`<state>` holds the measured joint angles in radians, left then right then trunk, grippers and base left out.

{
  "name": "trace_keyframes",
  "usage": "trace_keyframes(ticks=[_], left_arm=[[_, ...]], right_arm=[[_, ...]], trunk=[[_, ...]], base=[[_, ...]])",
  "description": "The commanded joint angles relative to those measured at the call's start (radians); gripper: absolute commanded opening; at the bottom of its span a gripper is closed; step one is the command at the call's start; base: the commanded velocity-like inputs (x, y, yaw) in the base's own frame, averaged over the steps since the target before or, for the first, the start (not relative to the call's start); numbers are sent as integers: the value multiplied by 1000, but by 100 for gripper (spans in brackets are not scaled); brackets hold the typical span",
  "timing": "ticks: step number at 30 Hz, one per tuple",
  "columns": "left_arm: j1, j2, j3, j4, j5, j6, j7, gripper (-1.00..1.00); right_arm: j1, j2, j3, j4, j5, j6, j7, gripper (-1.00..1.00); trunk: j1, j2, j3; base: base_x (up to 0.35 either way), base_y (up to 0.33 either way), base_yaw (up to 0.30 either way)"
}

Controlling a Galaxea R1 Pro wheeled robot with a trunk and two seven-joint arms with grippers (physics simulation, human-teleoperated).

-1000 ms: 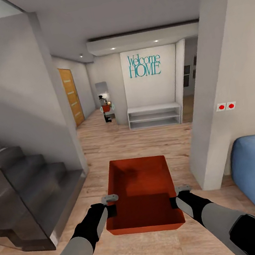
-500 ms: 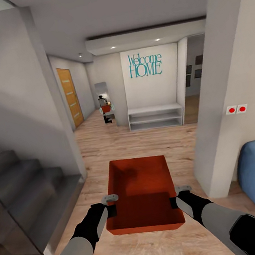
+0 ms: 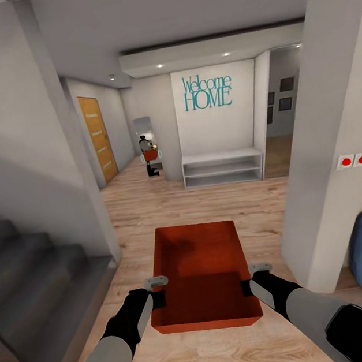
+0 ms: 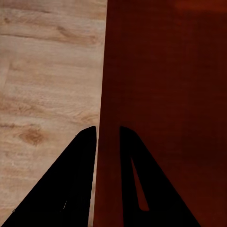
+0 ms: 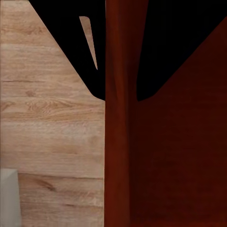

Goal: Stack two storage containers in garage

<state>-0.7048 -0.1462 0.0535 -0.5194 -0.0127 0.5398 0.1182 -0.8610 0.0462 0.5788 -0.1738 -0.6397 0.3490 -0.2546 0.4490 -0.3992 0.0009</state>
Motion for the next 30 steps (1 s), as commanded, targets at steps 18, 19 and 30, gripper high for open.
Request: trace_keyframes(ticks=[18, 19, 30], left_arm=[[-1, 2, 9, -2, -15, 6, 6, -100], [-1, 2, 10, -2, -15, 6, 6, -100], [-1, 2, 9, -1, -15, 6, 6, -100]], right_arm=[[0, -2, 56, -4, -35, 1, -2, -100], [0, -1, 57, -4, -35, 1, -2, -100], [0, -1, 61, -4, -35, 2, -3, -100]], trunk=[[1, -1, 0], [1, -1, 0], [1, -1, 0]], base=[[322, 0, 0], [322, 0, 0], [322, 0, -61]])
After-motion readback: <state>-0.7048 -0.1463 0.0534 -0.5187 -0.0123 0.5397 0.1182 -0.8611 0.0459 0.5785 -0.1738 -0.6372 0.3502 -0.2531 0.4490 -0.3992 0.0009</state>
